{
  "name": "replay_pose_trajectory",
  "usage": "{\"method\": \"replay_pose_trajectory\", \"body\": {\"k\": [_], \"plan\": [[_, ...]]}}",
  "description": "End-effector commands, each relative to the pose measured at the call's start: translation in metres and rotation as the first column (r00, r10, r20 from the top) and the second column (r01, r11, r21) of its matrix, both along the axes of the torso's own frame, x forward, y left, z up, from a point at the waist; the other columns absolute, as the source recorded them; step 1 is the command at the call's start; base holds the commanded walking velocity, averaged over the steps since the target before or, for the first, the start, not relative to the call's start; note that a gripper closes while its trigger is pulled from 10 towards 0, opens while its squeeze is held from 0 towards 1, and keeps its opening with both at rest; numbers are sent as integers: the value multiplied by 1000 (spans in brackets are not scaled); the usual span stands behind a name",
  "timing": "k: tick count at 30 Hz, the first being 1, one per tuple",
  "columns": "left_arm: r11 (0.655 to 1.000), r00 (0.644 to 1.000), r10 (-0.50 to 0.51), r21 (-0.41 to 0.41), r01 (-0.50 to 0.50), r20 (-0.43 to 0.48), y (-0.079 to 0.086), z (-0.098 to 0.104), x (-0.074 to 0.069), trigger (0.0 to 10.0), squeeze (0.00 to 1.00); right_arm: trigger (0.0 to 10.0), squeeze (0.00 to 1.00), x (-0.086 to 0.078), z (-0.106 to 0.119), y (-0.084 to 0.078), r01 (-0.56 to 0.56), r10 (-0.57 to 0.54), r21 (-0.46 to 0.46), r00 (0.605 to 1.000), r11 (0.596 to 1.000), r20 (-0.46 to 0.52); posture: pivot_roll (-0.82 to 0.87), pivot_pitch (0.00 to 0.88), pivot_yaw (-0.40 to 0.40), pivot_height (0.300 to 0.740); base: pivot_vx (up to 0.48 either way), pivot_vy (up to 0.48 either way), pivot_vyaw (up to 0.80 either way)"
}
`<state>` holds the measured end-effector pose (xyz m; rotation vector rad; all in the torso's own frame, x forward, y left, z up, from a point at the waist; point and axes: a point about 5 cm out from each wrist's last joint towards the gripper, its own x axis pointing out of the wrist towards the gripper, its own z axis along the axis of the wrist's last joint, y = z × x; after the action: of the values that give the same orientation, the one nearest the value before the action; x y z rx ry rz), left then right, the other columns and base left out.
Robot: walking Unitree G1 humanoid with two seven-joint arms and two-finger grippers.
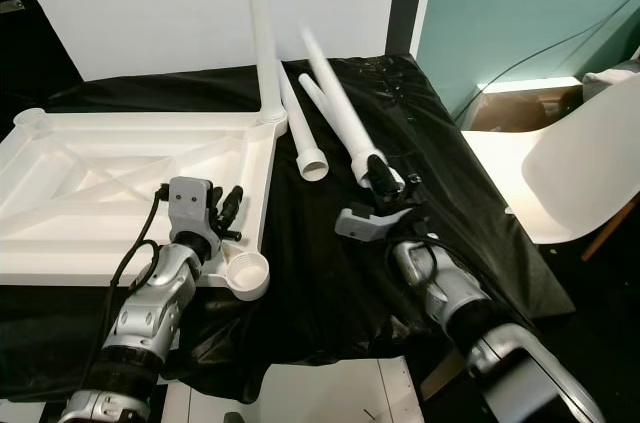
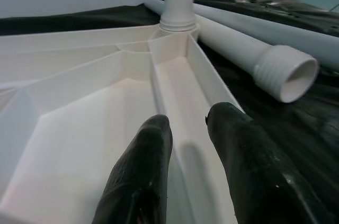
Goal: Building children table
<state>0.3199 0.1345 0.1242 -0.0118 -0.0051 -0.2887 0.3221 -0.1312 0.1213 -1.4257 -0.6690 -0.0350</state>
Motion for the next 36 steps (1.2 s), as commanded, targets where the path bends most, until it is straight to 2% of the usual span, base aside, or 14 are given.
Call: {"method": "replay_pose_trajectory", "body": {"k": [1, 6, 8, 9, 10, 13, 14, 15, 16, 17, 19, 23, 29, 36], "plan": [[1000, 1000, -22, -15, 21, -14, 1, -4, 0, 10000, 0, 0, 0, -2, 7, 1, -16, 15, 19, 998, 1000, 60, -71, 0, 37, 740, 0, 0, 0], [997, 999, -31, -75, 30, -18, 1, -2, 1, 10000, 0, 0, 0, -11, 16, -2, -36, 31, 26, 987, 999, 156, -72, 0, 38, 740, 0, 0, 0], [968, 998, -56, -246, 49, -22, 1, 6, 3, 10000, 122, 0, 0, -18, 30, -5, -68, 60, 26, 970, 997, 236, -86, 0, 47, 740, 0, 0, 0], [913, 993, -115, -396, 102, -10, -1, 14, 3, 10000, 1000, 0, 0, -25, 42, -7, -103, 95, 12, 950, 995, 298, -94, 0, 51, 740, 0, 0, 0], [913, 993, -115, -396, 102, -10, -1, 14, 3, 10000, 1000, 0, 0, -25, 42, -7, -103, 95, 12, 950, 995, 298, -94, 0, 51, 740, 0, 0, 0], [727, 955, -282, -629, 277, 96, -7, 33, -4, 10000, 1000, 0, 0, -37, 60, -10, -165, 167, -39, 911, 986, 376, -97, 0, 51, 740, 0, 0, 0], [727, 955, -282, -629, 277, 96, -7, 33, -4, 10000, 1000, 0, 0, -37, 60, -10, -165, 167, -39, 911, 986, 376, -97, 0, 51, 740, 0, 0, 0], [628, 924, -344, -692, 357, 164, -8, 42, -9, 10000, 1000, 0, 0, -42, 66, -12, -181, 190, -60, 898, 982, 397, -97, 0, 51, 740, 0, 0, 0], [628, 924, -344, -692, 357, 164, -8, 42, -9, 10000, 1000, 0, 0, -42, 66, -12, -181, 190, -60, 898, 982, 397, -97, 0, 51, 740, 0, 0, 0], [536, 897, -381, -737, 412, 225, -7, 49, -13, 10000, 0, 0, 0, -46, 73, -13, -191, 206, -77, 883, 978, 422, -108, 0, 58, 740, 0, 0, 0], [411, 862, -405, -782, 469, 304, -4, 58, -17, 10000, 0, 0, 0, -49, 85, -15, -202, 221, -90, 859, 975, 462, -114, 0, 62, 740, 0, 0, 0], [364, 854, -404, -799, 479, 328, -3, 60, -18, 10000, 0, 0, 0, -50, 88, -14, -215, 237, -100, 852, 971, 467, -118, 0, 63, 740, 0, 0, 0], [154, 822, -333, -833, 531, 462, 17, 80, -19, 10000, 0, 0, 0, -69, 57, -4, -341, 386, -185, 854, 922, 348, -109, 0, 61, 740, 0, 0, 0], [73, 826, -243, -840, 538, 508, 37, 92, -19, 10000, 0, 0, 0, -74, 24, -8, -360, 405, -215, 885, 908, 229, -104, 0, 60, 740, 0, 0, 0]]}}
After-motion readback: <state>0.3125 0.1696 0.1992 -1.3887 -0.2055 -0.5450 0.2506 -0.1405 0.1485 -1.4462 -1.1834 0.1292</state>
